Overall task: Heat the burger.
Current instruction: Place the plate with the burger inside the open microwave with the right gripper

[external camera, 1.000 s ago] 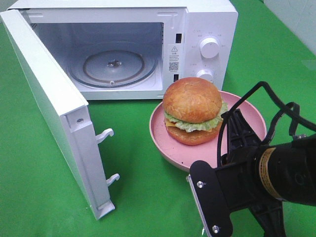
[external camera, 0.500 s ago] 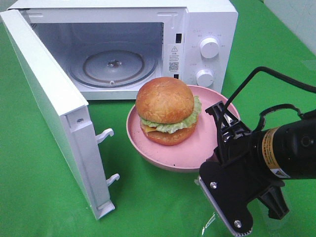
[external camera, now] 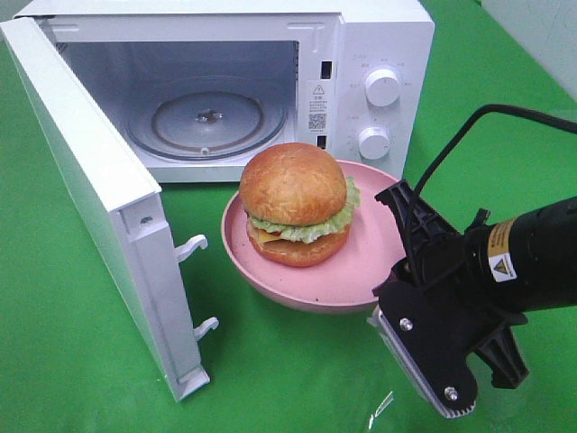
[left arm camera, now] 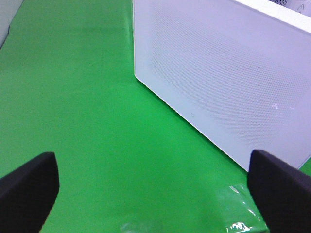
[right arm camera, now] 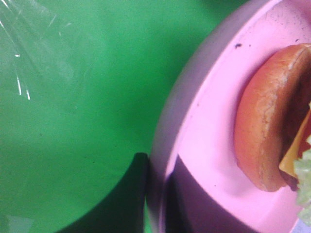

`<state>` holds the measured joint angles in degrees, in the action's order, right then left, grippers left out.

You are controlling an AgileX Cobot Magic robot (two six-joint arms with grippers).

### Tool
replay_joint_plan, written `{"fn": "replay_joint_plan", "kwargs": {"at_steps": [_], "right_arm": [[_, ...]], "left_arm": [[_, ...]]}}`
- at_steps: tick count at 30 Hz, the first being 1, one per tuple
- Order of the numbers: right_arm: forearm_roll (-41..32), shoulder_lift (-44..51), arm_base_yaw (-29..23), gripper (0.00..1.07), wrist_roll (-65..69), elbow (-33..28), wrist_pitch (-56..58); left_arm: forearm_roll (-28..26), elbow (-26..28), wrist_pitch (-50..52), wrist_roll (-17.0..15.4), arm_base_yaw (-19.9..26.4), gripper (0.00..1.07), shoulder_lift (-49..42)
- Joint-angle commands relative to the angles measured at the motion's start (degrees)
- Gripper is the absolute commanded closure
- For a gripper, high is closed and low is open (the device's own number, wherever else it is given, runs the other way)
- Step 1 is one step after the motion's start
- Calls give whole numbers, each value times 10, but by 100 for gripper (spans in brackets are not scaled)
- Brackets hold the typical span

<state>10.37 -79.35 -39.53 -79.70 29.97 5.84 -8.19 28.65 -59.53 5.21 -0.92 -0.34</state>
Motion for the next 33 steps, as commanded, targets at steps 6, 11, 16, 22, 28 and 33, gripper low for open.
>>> {"fn": "replay_joint_plan", "kwargs": {"at_steps": [6,11,16,22,28,33], "right_arm": [[-84,5,28,107,-93,58,-7],[-84,-14,28,107,-92,99,31],[-84,-44,28,107,-93,128,52],[-84,-65,26,107,-93,160,50],[-85,-95,23,107,-101,190,50],[-85,-100,9,107,-104,197,48]], "left_arm": [[-3,-2,2,-3,-1,9,-5],[-3,-2,2,-3,-1,9,-5],[-3,-2,2,-3,-1,9,-5],[-3,-2,2,-3,-1,9,-5],[-2,-2,2,-3,-1,9,-5],[-2,-2,2,-3,-1,9,-5]]}}
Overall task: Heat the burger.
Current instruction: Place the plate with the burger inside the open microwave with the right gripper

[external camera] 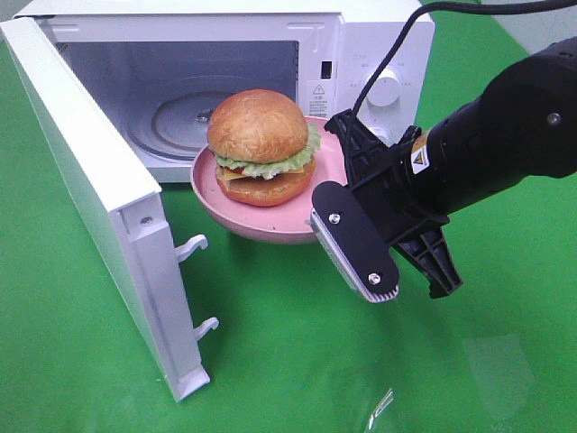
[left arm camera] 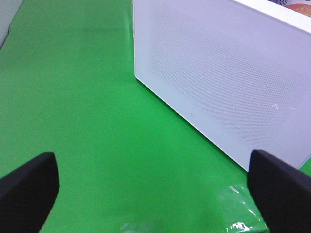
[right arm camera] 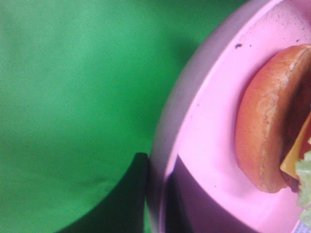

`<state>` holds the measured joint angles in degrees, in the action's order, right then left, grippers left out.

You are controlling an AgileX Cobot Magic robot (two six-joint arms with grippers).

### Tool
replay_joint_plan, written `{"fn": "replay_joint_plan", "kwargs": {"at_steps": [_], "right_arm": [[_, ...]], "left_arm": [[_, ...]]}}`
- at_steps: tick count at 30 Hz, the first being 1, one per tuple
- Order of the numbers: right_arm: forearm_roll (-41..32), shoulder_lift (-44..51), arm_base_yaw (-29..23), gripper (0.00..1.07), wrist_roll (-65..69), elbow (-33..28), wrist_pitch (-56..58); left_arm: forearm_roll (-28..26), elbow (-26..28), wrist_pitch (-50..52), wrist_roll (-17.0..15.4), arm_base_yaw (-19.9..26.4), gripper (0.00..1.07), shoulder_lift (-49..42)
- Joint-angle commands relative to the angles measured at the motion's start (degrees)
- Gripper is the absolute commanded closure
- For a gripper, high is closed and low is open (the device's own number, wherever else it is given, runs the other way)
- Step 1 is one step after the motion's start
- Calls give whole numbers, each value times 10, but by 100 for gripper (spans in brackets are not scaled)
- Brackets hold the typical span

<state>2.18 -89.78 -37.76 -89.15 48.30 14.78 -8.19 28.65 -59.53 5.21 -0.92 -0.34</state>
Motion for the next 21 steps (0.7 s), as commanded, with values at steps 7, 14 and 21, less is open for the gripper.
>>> {"fn": "replay_joint_plan", "kwargs": {"at_steps": [7,14,21], "right_arm": [[-3,4,-25,107,-10,14,-45],[-3,4,-25,107,-11,14,-57],[-3,-25,-25,107,-8,39,-60]], "left_arm": [[-3,-2,2,-3,-1,9,-5],[-3,-2,2,-3,-1,9,-5],[-3,-2,2,-3,-1,9,-5]]}}
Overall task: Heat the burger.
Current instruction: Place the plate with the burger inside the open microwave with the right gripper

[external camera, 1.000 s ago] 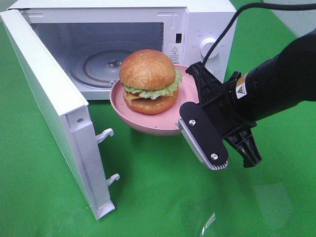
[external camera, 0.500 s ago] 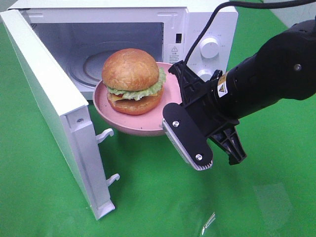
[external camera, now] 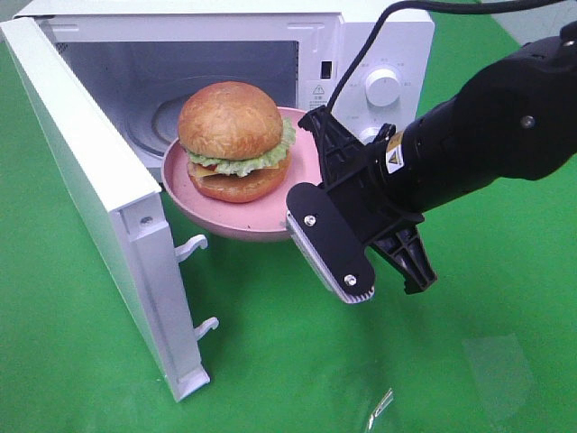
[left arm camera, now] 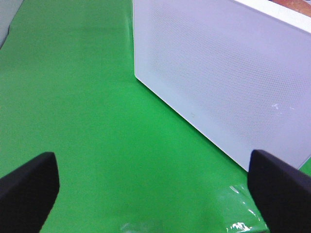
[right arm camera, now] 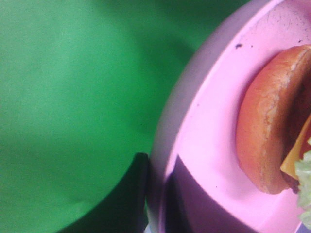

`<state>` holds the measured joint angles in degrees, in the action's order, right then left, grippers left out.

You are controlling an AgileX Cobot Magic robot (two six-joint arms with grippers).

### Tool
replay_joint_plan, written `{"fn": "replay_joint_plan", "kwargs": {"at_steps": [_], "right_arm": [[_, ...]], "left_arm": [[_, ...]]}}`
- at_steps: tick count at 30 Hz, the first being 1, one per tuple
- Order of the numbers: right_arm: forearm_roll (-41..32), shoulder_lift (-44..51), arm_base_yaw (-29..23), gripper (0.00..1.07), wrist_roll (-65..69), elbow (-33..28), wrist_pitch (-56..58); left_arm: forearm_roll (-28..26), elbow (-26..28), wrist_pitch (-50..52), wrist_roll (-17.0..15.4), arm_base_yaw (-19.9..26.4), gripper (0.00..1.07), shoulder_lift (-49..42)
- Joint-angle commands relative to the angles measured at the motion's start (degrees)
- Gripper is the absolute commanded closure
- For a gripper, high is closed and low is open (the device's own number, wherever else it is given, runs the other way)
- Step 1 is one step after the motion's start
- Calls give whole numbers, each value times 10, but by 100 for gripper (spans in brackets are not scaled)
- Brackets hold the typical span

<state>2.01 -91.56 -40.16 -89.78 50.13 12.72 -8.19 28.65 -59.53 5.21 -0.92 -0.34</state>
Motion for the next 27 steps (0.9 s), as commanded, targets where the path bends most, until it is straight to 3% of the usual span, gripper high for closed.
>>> {"fn": "replay_joint_plan", "kwargs": {"at_steps": [1,27], "right_arm": [[-2,-7,-1,107,-2,21,-39],[-2,-129,-7,107,30,160,-17]], "left_arm": [[-3,-2,2,-3,-1,9,-5],[-3,-2,2,-3,-1,9,-5]]}}
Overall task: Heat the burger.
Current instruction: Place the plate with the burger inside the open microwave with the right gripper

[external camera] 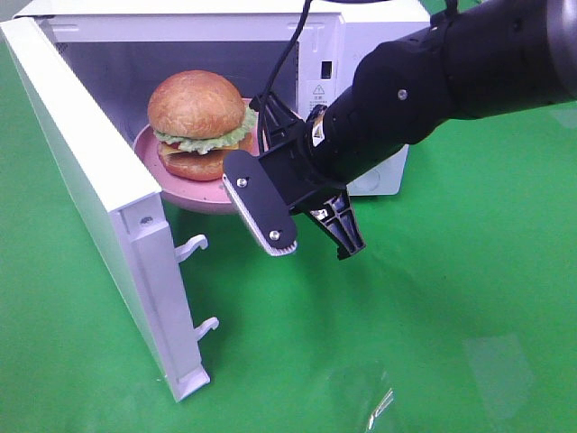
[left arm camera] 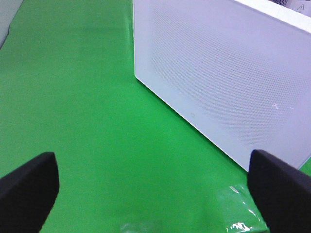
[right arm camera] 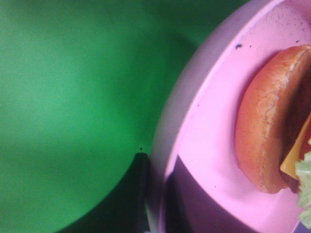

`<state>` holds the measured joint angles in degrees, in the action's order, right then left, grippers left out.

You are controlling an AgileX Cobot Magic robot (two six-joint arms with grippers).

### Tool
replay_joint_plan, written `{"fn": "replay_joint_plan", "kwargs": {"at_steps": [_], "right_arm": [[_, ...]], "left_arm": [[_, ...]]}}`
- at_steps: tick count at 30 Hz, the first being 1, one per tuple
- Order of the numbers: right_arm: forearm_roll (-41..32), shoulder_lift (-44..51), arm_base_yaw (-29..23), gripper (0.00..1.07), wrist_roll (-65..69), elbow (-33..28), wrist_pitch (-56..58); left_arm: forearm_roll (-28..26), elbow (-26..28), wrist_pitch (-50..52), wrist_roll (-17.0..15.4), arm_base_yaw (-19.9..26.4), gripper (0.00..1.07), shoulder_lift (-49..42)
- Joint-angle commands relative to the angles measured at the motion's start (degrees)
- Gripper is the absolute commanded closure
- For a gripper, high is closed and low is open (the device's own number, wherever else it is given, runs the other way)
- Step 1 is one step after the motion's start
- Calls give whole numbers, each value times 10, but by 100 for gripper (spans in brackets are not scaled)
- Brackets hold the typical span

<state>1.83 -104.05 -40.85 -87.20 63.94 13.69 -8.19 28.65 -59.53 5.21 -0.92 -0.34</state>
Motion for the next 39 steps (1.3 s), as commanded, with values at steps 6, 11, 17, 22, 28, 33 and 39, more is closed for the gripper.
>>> {"fn": "replay_joint_plan", "kwargs": {"at_steps": [6,11,17,22,28,33,39], "right_arm": [[2,-28,-1,107,34,52,-27],[2,-53,-1,107,45,78,-27],[7,-66,1,107,49,96,-27],[7,-84,1,107,52,116,-26],[26,-105,1,107,65,150,-18],[56,-132,1,107,108,199,7],[78,-158,1,107,143,247,29]], "left_arm": [[-3,-2,2,-3,-1,9,-5],[-3,-2,2,-3,-1,9,-5],[-3,-2,2,-3,-1,9,-5],[-3,-2,2,-3,-1,9,-5],[-3,-2,2,-3,-1,9,-5],[-3,-2,2,-3,-1,9,-5],[-3,-2,2,-3,-1,9,-5]]}}
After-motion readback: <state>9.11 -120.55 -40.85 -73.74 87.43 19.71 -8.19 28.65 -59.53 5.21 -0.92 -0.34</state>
